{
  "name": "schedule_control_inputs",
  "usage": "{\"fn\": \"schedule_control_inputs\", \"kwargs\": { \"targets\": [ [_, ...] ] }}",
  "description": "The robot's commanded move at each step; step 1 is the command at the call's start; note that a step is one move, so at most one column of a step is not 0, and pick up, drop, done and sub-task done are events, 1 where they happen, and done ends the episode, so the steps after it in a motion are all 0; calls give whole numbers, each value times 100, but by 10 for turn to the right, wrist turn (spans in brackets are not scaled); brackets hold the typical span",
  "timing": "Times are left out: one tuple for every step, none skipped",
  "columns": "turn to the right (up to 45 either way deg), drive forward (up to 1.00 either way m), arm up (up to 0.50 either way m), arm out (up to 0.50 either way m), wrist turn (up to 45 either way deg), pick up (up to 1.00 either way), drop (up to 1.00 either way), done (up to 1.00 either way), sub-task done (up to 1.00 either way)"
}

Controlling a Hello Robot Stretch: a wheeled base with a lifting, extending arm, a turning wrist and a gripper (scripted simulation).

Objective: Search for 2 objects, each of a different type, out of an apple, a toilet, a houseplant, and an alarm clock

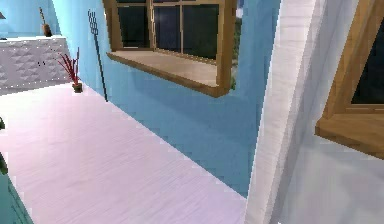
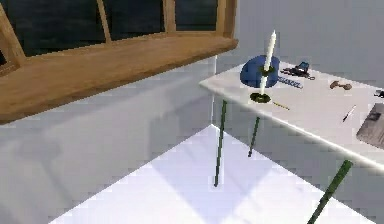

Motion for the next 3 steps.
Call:
{"fn": "schedule_control_inputs", "kwargs": {
  "targets": [
    [60, 0, 0, 0, 0, 0, 0, 0, 0],
    [30, 0, 0, 0, 0, 0, 0, 0, 0],
    [0, 30, 0, 0, 0, 0, 0, 0, 0]
  ]
}}
